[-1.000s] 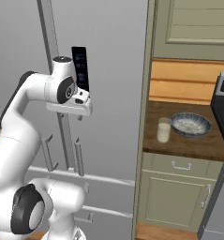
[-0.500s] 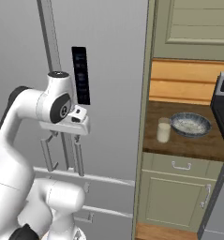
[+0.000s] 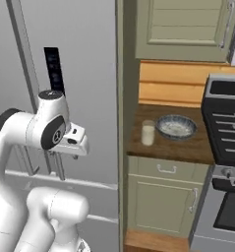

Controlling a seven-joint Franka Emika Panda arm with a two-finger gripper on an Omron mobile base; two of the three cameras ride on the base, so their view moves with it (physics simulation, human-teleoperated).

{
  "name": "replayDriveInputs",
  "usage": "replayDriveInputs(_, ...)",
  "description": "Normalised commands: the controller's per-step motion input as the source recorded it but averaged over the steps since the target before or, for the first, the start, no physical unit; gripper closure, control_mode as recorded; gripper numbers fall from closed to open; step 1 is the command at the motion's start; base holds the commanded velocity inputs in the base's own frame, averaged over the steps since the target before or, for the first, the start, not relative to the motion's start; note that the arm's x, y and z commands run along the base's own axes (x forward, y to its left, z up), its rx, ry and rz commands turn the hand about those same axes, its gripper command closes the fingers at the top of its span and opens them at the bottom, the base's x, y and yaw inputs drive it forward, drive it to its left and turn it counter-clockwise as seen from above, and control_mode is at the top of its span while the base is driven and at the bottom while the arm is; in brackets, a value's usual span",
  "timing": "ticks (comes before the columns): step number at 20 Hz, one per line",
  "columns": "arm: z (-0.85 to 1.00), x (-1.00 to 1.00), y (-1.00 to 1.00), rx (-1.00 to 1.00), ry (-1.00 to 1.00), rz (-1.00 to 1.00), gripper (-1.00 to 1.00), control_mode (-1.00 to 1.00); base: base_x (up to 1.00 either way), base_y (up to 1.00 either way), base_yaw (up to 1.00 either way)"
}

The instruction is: Grab a lemon wedge from the fridge and one ice cube from the ice bowl, and put them in the glass of lemonade.

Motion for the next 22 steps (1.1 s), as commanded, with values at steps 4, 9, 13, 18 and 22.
replayDriveInputs(4,0.0,0.0,0.0,0.0,0.0,0.0,-1.0,1.0,0.27,-1.0,-0.03)
replayDriveInputs(9,0.0,0.0,0.0,0.0,0.0,0.0,-1.0,1.0,0.63,-1.0,0.0)
replayDriveInputs(13,0.0,0.0,0.0,0.0,0.0,0.0,-1.0,1.0,0.81,-0.77,0.0)
replayDriveInputs(18,0.0,0.0,0.0,0.0,0.0,0.0,-1.0,1.0,0.91,-0.04,-0.06)
replayDriveInputs(22,-0.02,0.43,0.0,0.0,0.05,0.0,-1.0,-1.0,0.5,0.0,-0.01)
